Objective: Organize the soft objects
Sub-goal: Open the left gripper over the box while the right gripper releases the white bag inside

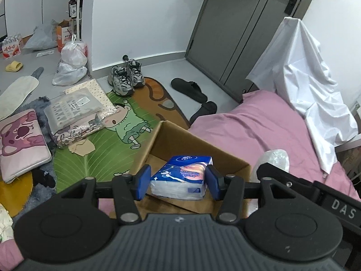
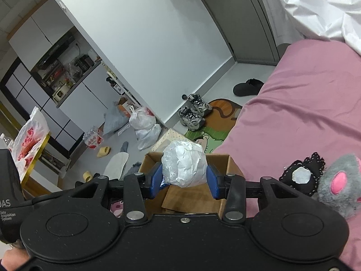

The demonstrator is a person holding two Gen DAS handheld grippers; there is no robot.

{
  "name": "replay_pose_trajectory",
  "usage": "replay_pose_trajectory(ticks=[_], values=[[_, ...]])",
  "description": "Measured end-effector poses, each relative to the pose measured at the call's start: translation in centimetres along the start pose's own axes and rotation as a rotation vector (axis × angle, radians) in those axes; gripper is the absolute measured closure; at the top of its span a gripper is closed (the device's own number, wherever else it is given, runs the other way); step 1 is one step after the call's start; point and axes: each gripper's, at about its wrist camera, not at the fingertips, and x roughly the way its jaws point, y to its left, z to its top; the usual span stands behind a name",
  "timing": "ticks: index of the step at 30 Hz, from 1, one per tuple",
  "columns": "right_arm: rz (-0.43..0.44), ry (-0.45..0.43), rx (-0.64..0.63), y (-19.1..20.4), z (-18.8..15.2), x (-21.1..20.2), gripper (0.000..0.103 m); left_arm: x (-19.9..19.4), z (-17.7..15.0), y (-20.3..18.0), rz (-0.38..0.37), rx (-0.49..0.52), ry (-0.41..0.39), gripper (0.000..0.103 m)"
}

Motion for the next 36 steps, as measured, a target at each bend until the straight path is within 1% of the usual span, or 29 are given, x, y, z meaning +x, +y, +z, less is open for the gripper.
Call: replay_pose_trajectory(ticks=[5,9,15,18,22,25,27,28,29,32,36], values=[[0.011,0.027,-0.001,-0.1,-0.1,1.2,0.061,1.2,0.3,0.6,0.006,-0.009,0.010,0.051],[0.010,0.043,0.001,-0.2,-0.1,1.8,0.061,1.5,0.5,0.9,-0.007,-0.020,0.008,0.051],[0.006,0.061,0.010,-0.2,-0.1,2.5,0.061,1.3,0.8,1.2,-0.036,-0.047,-0.004,0.049],[0.002,0.071,0.004,-0.1,-0.3,2.9,0.061,1.1,0.9,1.3,-0.028,-0.051,-0.005,0.048],[0.009,0.080,0.005,0.2,-0.4,3.2,0.059,0.5,0.9,1.7,-0.042,-0.068,0.000,0.048],[0.018,0.072,-0.001,0.6,-0.4,3.0,0.058,-0.2,0.9,2.0,-0.040,-0.069,-0.006,0.045],[0.028,0.067,0.006,0.6,-0.4,2.7,0.051,-0.7,0.8,2.1,-0.035,-0.069,-0.014,0.041],[0.029,0.065,0.012,0.6,-0.4,2.6,0.044,-0.9,0.8,2.2,-0.032,-0.070,-0.019,0.039],[0.028,0.059,0.014,0.5,-0.4,2.4,0.040,-1.2,0.8,2.2,-0.028,-0.071,-0.024,0.036],[0.017,0.049,0.016,0.5,-0.3,1.8,0.033,-2.0,0.6,2.4,-0.015,-0.074,-0.038,0.029],[0.018,0.032,0.017,0.7,-0.2,0.7,0.026,-2.9,0.2,2.6,0.015,-0.087,-0.057,0.024]])
